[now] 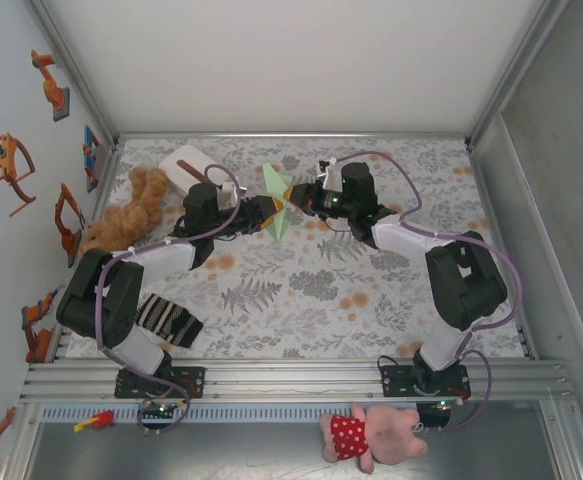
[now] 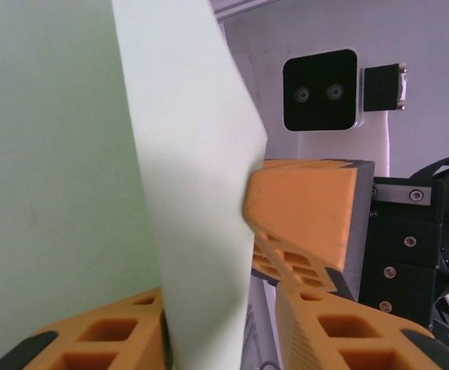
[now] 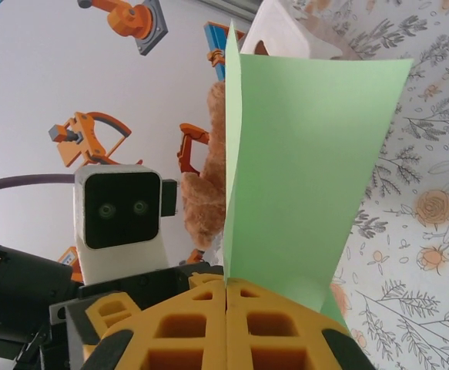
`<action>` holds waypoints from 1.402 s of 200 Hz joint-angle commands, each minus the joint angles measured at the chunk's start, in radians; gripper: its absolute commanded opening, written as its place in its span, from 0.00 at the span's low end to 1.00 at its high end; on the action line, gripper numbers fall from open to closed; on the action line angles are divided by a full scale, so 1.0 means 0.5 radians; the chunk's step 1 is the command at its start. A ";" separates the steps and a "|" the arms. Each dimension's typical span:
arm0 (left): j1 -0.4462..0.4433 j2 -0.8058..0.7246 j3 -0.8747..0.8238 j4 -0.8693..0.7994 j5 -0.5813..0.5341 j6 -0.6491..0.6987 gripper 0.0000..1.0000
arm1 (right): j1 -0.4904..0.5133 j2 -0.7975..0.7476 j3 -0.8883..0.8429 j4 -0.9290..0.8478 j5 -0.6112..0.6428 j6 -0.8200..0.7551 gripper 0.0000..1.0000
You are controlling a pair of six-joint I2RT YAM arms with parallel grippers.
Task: Fold a paper plane with a square sheet of paper (pick it up from the middle)
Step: Turn over the paper at the center of the table.
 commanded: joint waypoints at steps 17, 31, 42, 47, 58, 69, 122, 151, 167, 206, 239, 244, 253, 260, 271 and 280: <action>0.019 -0.016 0.036 0.025 0.062 0.038 0.33 | -0.034 -0.017 0.005 0.176 -0.043 0.073 0.00; 0.024 -0.036 0.032 -0.015 0.057 0.059 0.31 | -0.035 -0.008 0.002 0.208 -0.055 0.085 0.00; 0.021 -0.055 0.030 -0.037 0.049 0.073 0.30 | -0.036 0.007 0.002 0.224 -0.071 0.091 0.00; 0.022 -0.062 0.026 -0.046 0.043 0.078 0.29 | -0.034 0.011 -0.001 0.234 -0.075 0.099 0.00; 0.021 -0.075 0.019 -0.052 0.034 0.082 0.26 | -0.035 0.017 -0.007 0.263 -0.092 0.117 0.01; 0.021 -0.085 0.014 -0.047 0.030 0.080 0.24 | -0.036 0.020 -0.017 0.276 -0.105 0.128 0.01; 0.023 -0.132 -0.001 -0.061 -0.015 0.136 0.14 | -0.085 -0.042 -0.094 0.282 -0.099 0.137 0.23; 0.023 -0.190 0.076 -0.465 -0.067 0.397 0.14 | -0.183 -0.175 -0.235 0.230 -0.023 0.072 0.49; 0.010 -0.251 0.175 -0.946 -0.237 0.675 0.14 | -0.228 -0.269 -0.288 0.069 0.029 -0.042 0.52; -0.158 -0.272 0.567 -2.148 -1.176 1.281 0.14 | -0.242 -0.571 -0.178 -0.961 0.518 -0.626 0.51; -0.378 -0.036 0.919 -2.678 -2.084 1.432 0.14 | -0.244 -0.764 -0.116 -1.438 0.994 -0.814 0.51; -0.406 0.018 0.973 -2.738 -2.200 1.432 0.14 | -0.246 -0.780 -0.117 -1.473 1.036 -0.823 0.51; -0.456 0.121 1.072 -2.844 -2.414 1.443 0.13 | -0.248 -0.803 -0.113 -1.526 1.099 -0.826 0.50; -0.491 0.204 1.153 -2.925 -2.561 1.451 0.14 | -0.247 -0.820 -0.112 -1.560 1.147 -0.823 0.50; -0.547 0.354 1.276 -3.046 -2.789 1.446 0.15 | -0.246 -0.837 -0.121 -1.591 1.191 -0.823 0.49; -0.576 0.474 1.376 -3.149 -2.896 1.438 0.15 | -0.248 -0.852 -0.136 -1.608 1.226 -0.823 0.49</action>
